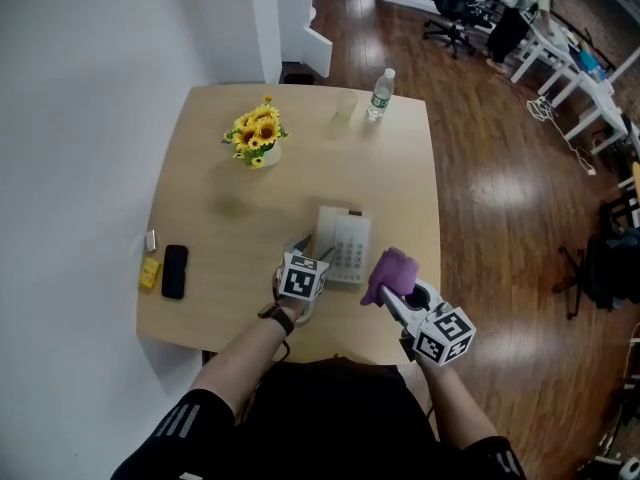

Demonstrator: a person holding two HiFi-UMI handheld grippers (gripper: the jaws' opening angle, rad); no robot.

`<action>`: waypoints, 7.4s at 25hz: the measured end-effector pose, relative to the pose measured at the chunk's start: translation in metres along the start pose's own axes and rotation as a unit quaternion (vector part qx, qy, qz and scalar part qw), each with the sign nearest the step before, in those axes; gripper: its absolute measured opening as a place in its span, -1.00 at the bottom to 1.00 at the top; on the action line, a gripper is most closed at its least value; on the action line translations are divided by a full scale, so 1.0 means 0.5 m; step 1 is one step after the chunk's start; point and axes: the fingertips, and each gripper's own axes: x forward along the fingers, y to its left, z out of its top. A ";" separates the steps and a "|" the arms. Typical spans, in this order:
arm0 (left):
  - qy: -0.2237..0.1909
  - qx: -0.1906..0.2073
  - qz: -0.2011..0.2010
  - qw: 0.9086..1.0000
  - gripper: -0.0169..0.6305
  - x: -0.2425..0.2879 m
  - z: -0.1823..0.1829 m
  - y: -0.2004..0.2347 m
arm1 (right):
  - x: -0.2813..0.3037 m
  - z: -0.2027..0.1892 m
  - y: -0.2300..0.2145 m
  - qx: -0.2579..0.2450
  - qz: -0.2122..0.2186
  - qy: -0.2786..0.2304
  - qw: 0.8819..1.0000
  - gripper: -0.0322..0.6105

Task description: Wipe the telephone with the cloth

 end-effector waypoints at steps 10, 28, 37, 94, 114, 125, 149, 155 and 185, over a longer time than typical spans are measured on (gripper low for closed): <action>0.072 0.023 0.041 0.996 -0.06 0.129 -0.047 0.035 | 0.060 -0.002 -0.024 0.007 0.023 0.034 0.999 -0.43; 0.075 0.024 0.029 0.996 -0.21 0.121 -0.063 0.022 | 0.134 -0.035 -0.089 -0.014 0.029 0.082 0.996 -0.43; 0.088 0.019 0.046 0.995 -0.13 0.150 -0.062 0.030 | 0.144 -0.007 -0.049 -0.006 0.044 0.072 0.996 -0.43; -0.348 -0.264 -0.548 0.713 -0.33 -0.535 0.285 -0.149 | 0.100 0.318 0.285 -0.488 0.103 0.014 0.867 -0.47; -0.442 -0.310 -0.519 0.663 -0.33 -0.569 0.332 -0.063 | 0.053 0.125 0.349 -0.489 0.183 0.092 0.848 -0.47; -0.434 -0.313 -0.512 0.672 -0.33 -0.557 0.331 -0.072 | 0.058 0.150 0.323 -0.464 0.162 0.094 0.866 -0.47; -0.369 -0.300 -0.344 0.809 -0.33 -0.404 0.279 0.003 | 0.018 0.113 0.255 -0.357 0.128 0.071 0.923 -0.47; -0.288 -0.252 -0.227 0.896 -0.33 -0.239 0.205 0.025 | 0.000 0.132 0.168 -0.241 0.077 0.028 0.967 -0.47; 0.002 -0.104 0.026 0.994 -0.26 0.148 -0.057 0.038 | -0.060 0.021 0.027 -0.112 0.031 0.072 0.991 -0.47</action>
